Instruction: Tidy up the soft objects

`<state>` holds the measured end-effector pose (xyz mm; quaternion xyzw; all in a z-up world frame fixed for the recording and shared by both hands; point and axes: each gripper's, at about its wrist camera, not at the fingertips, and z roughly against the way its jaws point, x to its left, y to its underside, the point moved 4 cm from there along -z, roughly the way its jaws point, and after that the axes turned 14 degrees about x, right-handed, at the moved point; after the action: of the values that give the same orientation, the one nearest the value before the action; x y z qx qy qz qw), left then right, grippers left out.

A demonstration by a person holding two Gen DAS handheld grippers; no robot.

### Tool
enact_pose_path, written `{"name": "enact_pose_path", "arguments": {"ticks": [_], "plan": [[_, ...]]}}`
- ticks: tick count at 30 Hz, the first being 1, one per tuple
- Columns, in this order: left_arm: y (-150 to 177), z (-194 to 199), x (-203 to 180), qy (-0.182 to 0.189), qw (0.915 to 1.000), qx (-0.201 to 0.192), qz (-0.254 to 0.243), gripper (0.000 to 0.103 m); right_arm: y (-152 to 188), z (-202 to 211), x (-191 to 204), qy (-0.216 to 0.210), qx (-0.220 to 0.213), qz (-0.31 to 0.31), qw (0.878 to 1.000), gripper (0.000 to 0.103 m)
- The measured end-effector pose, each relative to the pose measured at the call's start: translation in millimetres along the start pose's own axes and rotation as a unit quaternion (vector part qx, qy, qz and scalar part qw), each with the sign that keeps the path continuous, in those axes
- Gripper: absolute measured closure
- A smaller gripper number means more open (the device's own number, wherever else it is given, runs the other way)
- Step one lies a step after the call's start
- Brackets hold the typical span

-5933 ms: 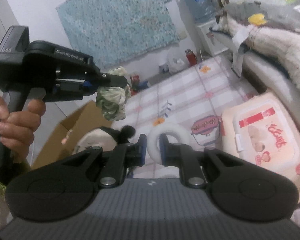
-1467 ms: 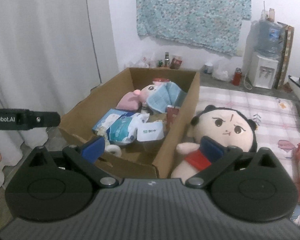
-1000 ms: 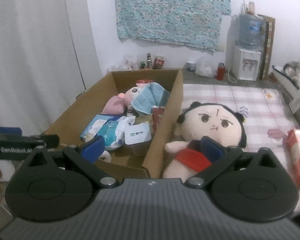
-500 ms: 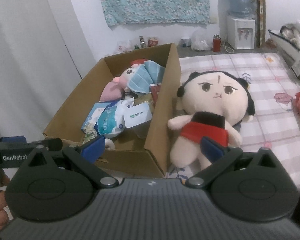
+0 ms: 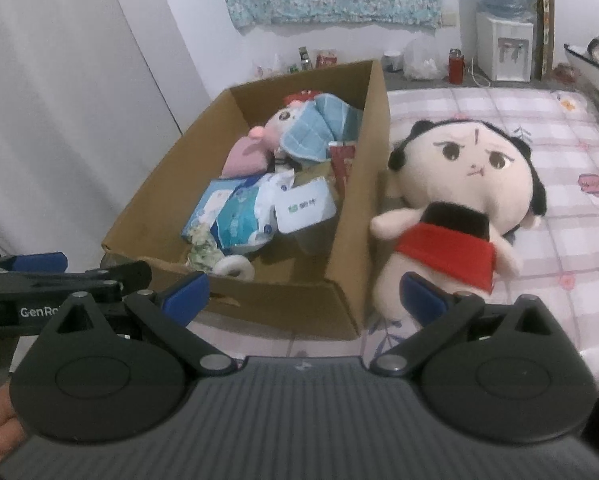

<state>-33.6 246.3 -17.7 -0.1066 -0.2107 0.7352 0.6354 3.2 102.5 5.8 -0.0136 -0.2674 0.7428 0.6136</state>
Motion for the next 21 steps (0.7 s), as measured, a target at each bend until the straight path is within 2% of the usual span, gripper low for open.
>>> {"name": "enact_pose_path", "arguments": {"ticks": [7,21], "plan": [[1.4,-6.0,-0.4,-0.006,0.9998,0.019,-0.001,0.0,2.9,-8.2,-3.0,0.008,0.013,-0.004,1.0,0.001],[4.6,-6.5,0.7,-0.002,0.9995,0.032,0.008,0.0,3.9,-9.5,-7.4,0.012,0.016,-0.002,1.0,0.001]]}}
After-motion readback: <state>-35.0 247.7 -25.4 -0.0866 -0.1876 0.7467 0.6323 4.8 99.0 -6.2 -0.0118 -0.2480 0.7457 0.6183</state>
